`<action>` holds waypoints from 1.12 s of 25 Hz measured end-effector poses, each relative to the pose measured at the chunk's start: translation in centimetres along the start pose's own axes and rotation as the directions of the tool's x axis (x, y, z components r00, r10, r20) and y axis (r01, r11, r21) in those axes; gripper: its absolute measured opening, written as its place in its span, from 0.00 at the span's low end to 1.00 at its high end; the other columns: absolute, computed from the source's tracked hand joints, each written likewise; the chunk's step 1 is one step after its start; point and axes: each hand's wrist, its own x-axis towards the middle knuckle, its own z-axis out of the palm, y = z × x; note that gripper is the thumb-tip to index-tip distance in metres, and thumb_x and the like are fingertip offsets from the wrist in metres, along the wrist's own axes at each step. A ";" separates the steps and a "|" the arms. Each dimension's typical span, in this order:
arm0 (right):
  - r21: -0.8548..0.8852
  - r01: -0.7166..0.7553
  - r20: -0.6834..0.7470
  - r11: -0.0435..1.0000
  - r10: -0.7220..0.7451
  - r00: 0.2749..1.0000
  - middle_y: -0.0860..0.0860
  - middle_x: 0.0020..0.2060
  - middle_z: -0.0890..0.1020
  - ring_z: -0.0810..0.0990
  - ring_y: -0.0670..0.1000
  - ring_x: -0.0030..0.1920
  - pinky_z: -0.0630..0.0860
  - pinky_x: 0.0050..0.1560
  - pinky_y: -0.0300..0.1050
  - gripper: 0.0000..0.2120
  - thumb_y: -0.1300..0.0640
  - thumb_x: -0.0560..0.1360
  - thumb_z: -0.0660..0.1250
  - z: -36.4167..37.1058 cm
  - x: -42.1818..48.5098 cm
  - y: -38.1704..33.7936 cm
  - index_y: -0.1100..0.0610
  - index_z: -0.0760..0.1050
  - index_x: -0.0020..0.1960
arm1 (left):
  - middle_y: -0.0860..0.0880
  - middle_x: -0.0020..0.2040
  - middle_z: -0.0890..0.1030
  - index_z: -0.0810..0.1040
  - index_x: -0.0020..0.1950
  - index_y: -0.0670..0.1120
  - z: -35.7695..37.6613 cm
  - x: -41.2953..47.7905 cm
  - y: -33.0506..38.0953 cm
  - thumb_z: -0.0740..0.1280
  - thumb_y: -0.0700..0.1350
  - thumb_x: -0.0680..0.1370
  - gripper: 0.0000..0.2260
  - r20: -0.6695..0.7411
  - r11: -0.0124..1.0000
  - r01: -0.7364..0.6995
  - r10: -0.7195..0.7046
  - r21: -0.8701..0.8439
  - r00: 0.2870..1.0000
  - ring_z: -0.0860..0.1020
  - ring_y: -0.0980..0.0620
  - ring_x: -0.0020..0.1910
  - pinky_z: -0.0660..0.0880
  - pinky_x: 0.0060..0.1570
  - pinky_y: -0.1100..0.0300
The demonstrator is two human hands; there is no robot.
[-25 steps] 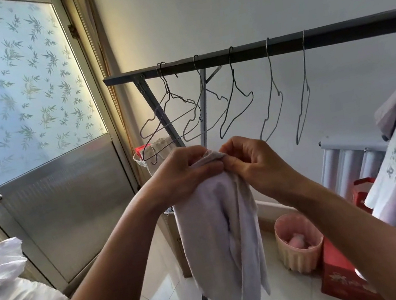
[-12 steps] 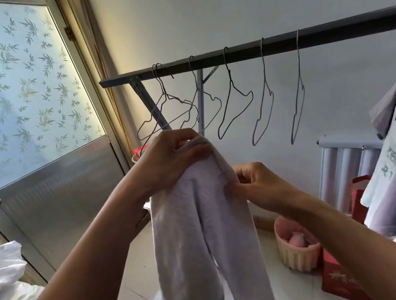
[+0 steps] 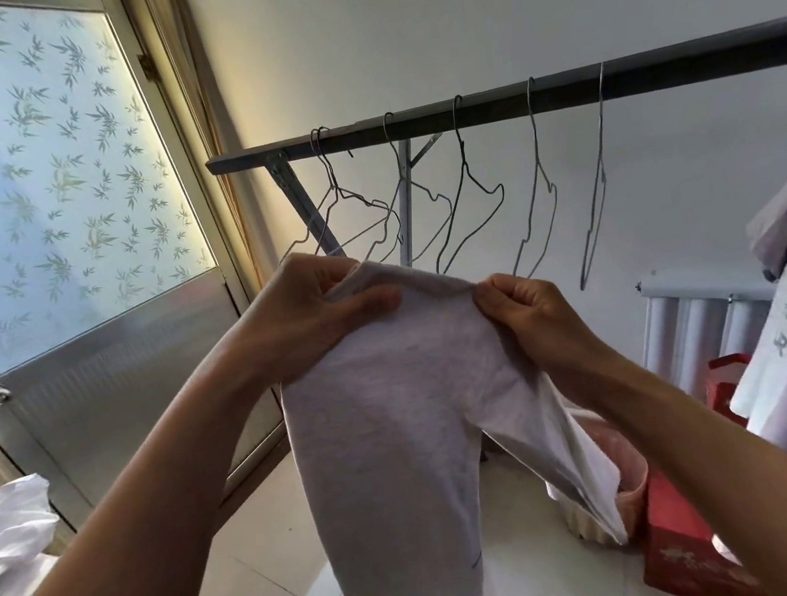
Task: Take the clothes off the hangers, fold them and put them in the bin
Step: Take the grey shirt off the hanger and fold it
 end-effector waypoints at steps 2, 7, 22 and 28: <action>0.009 -0.003 0.027 1.000 0.003 1.000 0.52 0.31 0.66 0.63 0.49 0.33 0.61 0.32 0.41 0.16 0.54 0.81 0.62 0.0 0.6 -0.2 0.55 0.68 0.34 | 0.45 0.38 0.83 0.85 0.51 0.46 -0.3 0.1 0.5 0.68 0.54 0.73 0.14 0.026 0.995 0.020 -0.018 -0.100 0.999 0.77 0.57 0.34 0.73 0.34 0.66; 0.041 -0.030 0.135 0.999 0.024 0.991 0.50 0.32 0.72 0.69 0.46 0.35 0.65 0.35 0.37 0.14 0.57 0.80 0.62 1.0 1.6 -0.1 0.56 0.74 0.36 | 0.34 0.43 0.80 0.83 0.52 0.39 -0.1 1.1 0.5 0.65 0.54 0.76 0.18 0.077 0.987 -0.002 0.014 -0.161 0.997 0.76 0.48 0.38 0.73 0.39 0.58; 0.031 -0.031 0.354 0.999 0.018 0.935 0.53 0.49 0.85 0.85 0.49 0.49 0.80 0.47 0.41 0.18 0.57 0.71 0.74 3.2 -1.6 -0.6 0.61 0.77 0.59 | 0.45 0.31 0.73 0.79 0.42 0.33 0.7 2.2 -0.1 0.65 0.55 0.78 0.23 -0.014 0.995 0.035 -0.037 -0.092 0.999 0.69 0.53 0.29 0.69 0.30 0.64; 0.077 -0.059 0.238 0.995 0.040 0.971 0.53 0.46 0.86 0.85 0.52 0.48 0.81 0.51 0.45 0.06 0.63 0.76 0.68 3.1 -1.0 -1.2 0.58 0.80 0.52 | 0.43 0.59 0.82 0.77 0.64 0.48 0.7 0.8 -2.7 0.69 0.66 0.67 0.31 -0.072 0.757 0.153 -0.255 -0.635 0.964 0.81 0.46 0.57 0.79 0.51 0.55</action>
